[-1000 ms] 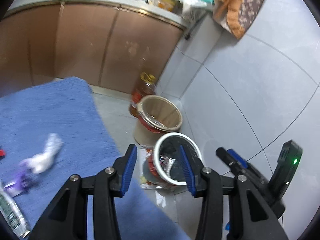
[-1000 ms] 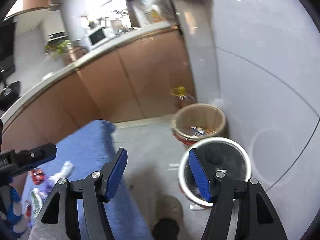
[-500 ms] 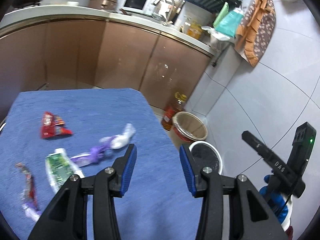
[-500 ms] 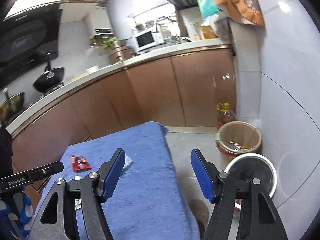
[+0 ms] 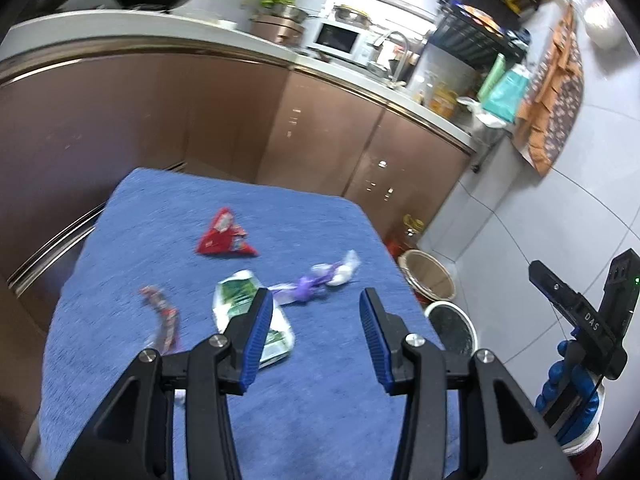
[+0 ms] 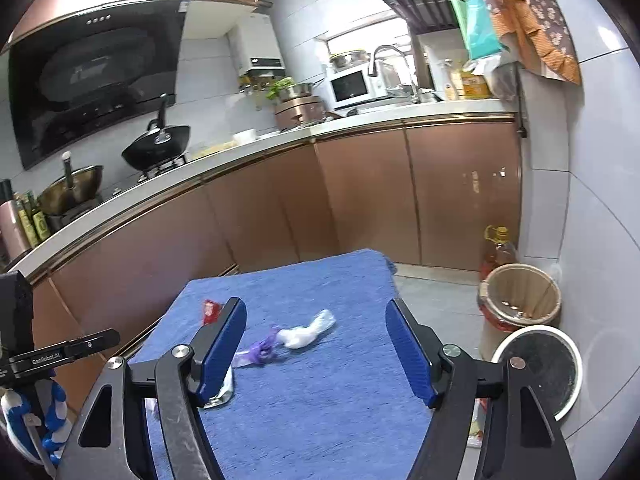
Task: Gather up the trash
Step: 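Move both open tools back over the table, then grasp crumpled purple-white bag with left tool while right tool grasps green-white carton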
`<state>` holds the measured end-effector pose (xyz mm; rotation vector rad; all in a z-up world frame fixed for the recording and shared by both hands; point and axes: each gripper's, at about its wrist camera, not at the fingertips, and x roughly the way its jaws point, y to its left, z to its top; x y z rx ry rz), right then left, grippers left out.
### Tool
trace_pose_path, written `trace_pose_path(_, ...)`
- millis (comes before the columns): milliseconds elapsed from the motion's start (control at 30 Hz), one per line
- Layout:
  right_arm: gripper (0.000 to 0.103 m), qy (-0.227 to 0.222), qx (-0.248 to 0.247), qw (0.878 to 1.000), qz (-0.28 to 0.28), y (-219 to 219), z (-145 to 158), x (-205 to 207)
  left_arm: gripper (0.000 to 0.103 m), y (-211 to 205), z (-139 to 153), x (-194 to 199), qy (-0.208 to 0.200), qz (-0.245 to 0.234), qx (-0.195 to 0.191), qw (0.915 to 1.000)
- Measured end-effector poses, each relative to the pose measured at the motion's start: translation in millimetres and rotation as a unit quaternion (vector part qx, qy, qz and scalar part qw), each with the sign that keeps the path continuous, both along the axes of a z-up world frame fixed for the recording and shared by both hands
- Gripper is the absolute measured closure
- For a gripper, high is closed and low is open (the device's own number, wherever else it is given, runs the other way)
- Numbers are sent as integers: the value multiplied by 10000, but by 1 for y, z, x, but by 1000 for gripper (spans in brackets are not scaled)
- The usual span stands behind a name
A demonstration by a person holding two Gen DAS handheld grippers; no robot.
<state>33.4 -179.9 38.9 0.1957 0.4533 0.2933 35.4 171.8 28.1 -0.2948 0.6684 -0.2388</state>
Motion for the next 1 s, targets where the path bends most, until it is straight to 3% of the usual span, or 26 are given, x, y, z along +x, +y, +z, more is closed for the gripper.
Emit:
trace_pose_path(67, 33, 49, -7, 9999, 131, 7, -4, 0, 51, 13, -7, -8, 51, 148, -13, 9999)
trace_pose_path(433, 33, 590, -38, 9922, 1097, 56, -39, 22, 50, 72, -79, -17, 731, 873, -221, 9933)
trace_pose_path(633, 33, 1138, 22, 9786, 1713, 87, -69, 52, 50, 87, -114, -2, 1135, 1133, -468, 9859)
trace_pose_path(867, 33, 1613, -74, 9591, 2326, 127, -103, 83, 50, 92, -132, 12, 1318, 1413, -559, 9796)
trace_pose_path(1000, 33, 1811, -111, 9486, 2592, 144, -119, 101, 50, 92, -143, 21, 1476, 1442, -826, 9750)
